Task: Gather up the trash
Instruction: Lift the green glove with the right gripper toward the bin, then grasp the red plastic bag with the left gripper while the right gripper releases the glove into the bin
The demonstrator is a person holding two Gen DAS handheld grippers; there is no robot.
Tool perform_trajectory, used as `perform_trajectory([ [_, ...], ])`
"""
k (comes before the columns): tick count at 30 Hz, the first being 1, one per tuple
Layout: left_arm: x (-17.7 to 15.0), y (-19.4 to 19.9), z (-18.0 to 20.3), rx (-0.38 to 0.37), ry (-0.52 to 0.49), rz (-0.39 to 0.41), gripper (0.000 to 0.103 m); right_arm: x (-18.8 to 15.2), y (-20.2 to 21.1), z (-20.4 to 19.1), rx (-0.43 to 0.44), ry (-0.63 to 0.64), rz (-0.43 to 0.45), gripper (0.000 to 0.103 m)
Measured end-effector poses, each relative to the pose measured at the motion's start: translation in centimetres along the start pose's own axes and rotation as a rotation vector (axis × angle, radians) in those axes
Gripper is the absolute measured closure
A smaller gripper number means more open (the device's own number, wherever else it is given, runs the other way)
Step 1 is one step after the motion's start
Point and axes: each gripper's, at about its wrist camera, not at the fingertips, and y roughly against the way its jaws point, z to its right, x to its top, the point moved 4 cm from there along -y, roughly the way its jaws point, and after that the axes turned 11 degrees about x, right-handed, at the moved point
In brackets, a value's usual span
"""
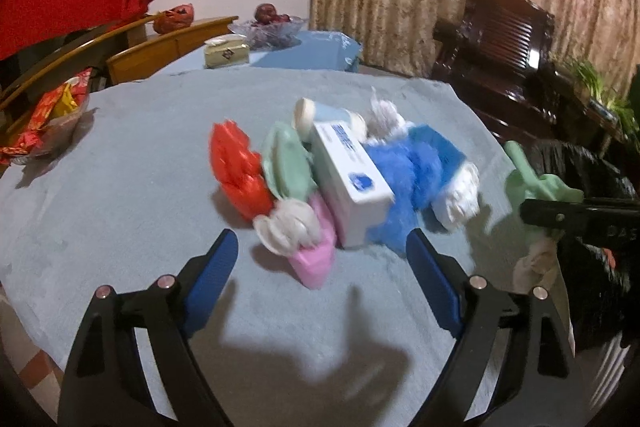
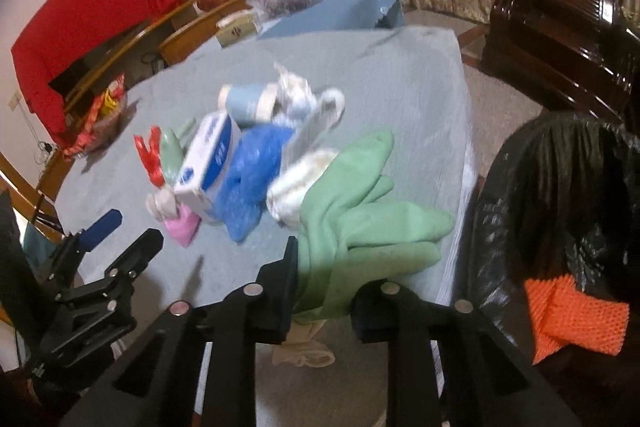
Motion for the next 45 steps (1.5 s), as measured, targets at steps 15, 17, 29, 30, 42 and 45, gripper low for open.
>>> perform_trajectory([
  [15,4.1,-7.1,-4.1,0.083,0.041,-0.023,0.046,4.0,-2.5,-1.6,0.01,0.071,0.016,0.081],
  [17,4.1,-7.9,-4.4,0.055,0.048,-0.036,0.059,4.0,-2.7,-1.7,0.012,0.076,0.013,0.081],
  [29,4.1,-5.2,-5.6,0.003,0.094,0.005,0.086,3.7,-1.9,-1.7,0.025,0.074,0.018,0.081],
  [30,4.2,-4.4,-5.7,0.006,0.097,0.016,0.086,3.8,-1.7,-1.8,0.024,0.077,0.021,0.081],
  [42,6.5,4.1,-1.4,-0.102,0.044,0.118,0.086,3.9,4.4,-2.0,0.012,0.086,0.117,0.081],
  [45,6.9,5.7,1.0,-0.163,0.025,0.129,0.086,3.8,6.4,-1.4,0.005,0.073,0.146,0.081],
])
